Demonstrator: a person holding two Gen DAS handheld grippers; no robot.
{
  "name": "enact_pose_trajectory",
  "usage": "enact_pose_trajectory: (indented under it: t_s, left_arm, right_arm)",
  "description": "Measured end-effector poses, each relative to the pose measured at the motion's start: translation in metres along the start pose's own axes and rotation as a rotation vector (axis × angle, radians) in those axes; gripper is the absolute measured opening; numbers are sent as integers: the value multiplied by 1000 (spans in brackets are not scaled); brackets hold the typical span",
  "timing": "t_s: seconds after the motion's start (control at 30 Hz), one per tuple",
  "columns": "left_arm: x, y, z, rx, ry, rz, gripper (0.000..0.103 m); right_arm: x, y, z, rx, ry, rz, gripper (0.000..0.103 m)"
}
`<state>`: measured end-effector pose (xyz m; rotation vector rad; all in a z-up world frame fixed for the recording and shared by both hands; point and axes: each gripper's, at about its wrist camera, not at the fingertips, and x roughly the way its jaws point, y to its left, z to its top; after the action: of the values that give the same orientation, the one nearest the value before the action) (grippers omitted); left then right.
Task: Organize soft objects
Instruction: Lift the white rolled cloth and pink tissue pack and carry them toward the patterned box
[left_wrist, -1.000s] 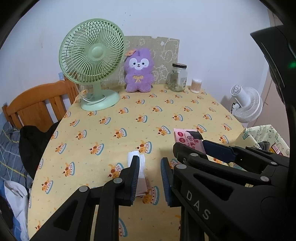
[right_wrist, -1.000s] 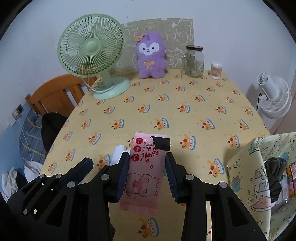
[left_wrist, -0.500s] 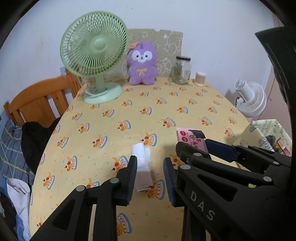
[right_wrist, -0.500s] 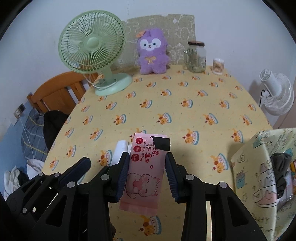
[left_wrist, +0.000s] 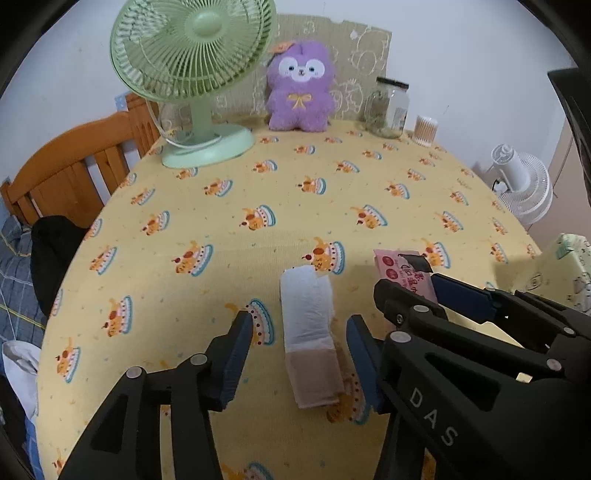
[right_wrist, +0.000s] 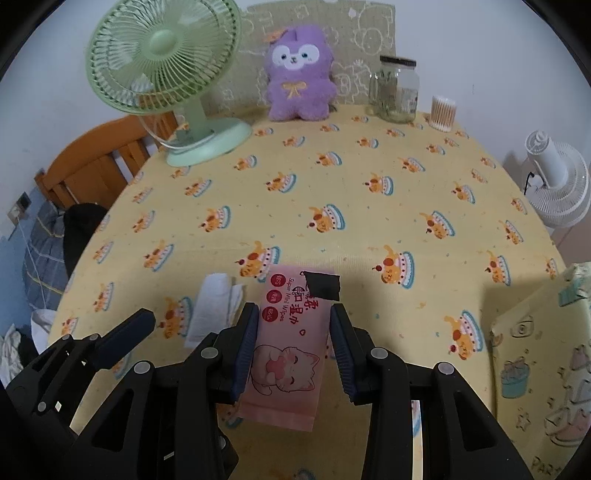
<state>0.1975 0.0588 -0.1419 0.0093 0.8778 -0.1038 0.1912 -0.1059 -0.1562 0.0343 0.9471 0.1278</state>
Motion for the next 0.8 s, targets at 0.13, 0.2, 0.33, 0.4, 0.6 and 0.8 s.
enact_pose_trajectory:
  t_s: [0.13, 0.2, 0.33, 0.4, 0.6, 0.8]
  left_arm:
    - [14, 4, 0, -4, 24, -3, 55]
    - [20, 5, -1, -5, 47, -5, 55]
    - [24, 5, -2, 6, 38, -16, 46]
    - [23, 4, -2, 20, 36, -44, 30]
    - [10, 0, -2, -11, 42, -84, 18]
    - [-15, -11, 5, 16, 4, -71, 18]
  right_arm:
    - [17, -1, 1, 5, 32, -1, 42]
    - [24, -1, 0, 12, 42, -4, 42]
    - [32, -1, 1, 0, 62, -11, 43]
    - [34, 0, 1, -16, 70, 3, 43]
    - [27, 4, 1, -25, 66, 33, 43]
    - [3, 1, 5, -13, 32, 47, 43]
